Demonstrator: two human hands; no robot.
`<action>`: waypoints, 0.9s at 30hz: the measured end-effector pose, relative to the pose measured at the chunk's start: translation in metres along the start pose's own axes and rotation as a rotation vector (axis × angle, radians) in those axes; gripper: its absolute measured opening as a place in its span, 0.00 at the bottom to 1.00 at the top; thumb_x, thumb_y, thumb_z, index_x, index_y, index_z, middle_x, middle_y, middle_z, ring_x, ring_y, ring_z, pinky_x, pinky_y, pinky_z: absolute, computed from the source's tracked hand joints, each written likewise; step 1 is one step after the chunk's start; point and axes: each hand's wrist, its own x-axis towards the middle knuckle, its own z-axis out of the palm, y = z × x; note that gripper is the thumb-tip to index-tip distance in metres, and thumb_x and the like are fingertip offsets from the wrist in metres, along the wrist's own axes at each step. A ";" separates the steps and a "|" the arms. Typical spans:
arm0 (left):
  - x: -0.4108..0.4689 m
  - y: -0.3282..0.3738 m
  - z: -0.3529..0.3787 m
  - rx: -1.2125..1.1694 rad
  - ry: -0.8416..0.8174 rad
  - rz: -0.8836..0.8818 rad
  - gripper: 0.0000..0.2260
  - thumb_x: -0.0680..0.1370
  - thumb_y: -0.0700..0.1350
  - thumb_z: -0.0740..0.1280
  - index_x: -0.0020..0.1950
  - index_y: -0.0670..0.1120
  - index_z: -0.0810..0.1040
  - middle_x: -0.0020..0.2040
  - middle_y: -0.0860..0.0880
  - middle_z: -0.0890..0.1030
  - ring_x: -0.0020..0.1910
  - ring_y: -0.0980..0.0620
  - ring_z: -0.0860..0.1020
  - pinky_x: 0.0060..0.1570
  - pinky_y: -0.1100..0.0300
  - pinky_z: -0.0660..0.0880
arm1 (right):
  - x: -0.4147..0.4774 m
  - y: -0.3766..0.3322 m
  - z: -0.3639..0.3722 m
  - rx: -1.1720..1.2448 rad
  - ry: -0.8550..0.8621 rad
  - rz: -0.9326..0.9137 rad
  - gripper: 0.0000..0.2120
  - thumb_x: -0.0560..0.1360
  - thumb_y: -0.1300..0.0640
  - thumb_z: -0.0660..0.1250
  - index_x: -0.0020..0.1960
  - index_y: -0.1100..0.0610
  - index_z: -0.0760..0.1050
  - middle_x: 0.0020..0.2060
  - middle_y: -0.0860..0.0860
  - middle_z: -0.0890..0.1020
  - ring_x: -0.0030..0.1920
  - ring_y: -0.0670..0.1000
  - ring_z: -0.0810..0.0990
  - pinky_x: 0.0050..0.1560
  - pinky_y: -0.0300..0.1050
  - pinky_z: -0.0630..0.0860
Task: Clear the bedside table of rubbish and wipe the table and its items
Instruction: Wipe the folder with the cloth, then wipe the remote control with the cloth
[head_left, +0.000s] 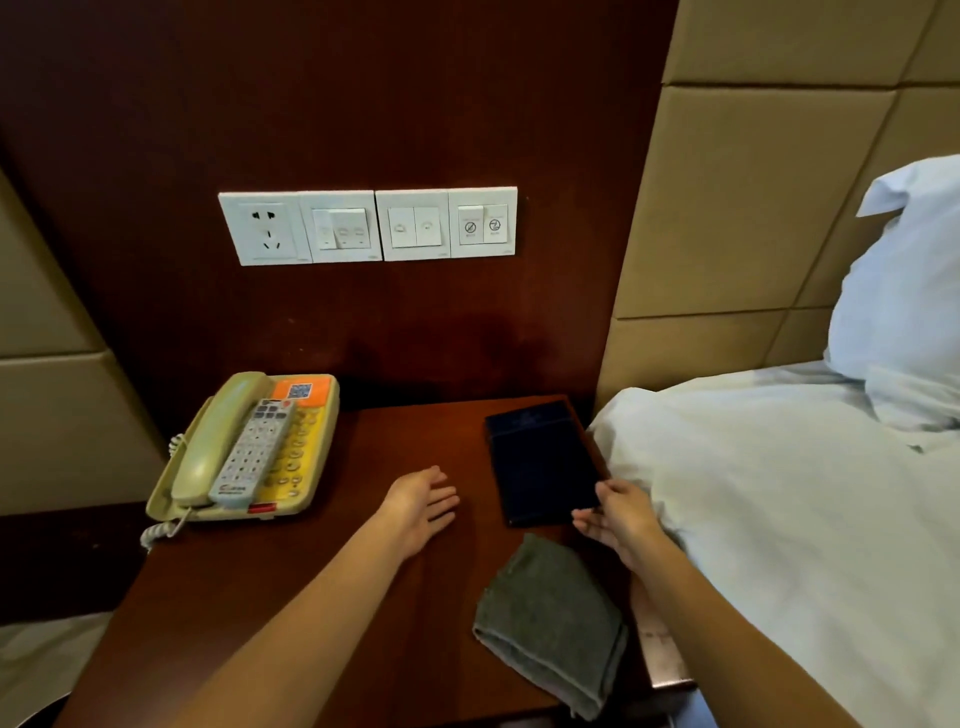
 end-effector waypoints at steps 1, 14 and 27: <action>0.005 -0.001 0.000 -0.015 0.004 0.015 0.18 0.83 0.44 0.54 0.71 0.38 0.65 0.69 0.37 0.70 0.67 0.41 0.70 0.61 0.51 0.70 | 0.005 -0.003 0.002 0.020 0.016 0.013 0.08 0.83 0.62 0.53 0.61 0.59 0.65 0.40 0.62 0.76 0.37 0.56 0.79 0.25 0.42 0.78; 0.007 0.006 -0.024 -0.047 0.052 0.081 0.17 0.83 0.41 0.54 0.70 0.38 0.64 0.47 0.42 0.79 0.43 0.48 0.78 0.40 0.59 0.74 | 0.000 -0.006 0.019 -1.195 0.131 -0.490 0.11 0.80 0.53 0.57 0.56 0.57 0.74 0.46 0.55 0.80 0.46 0.55 0.80 0.48 0.51 0.79; -0.055 0.023 -0.092 0.148 0.180 0.159 0.08 0.82 0.43 0.55 0.54 0.42 0.72 0.40 0.48 0.79 0.34 0.52 0.76 0.34 0.61 0.68 | -0.079 0.004 0.047 -1.982 -0.293 -0.127 0.35 0.72 0.33 0.62 0.69 0.57 0.66 0.64 0.54 0.74 0.62 0.58 0.75 0.59 0.51 0.74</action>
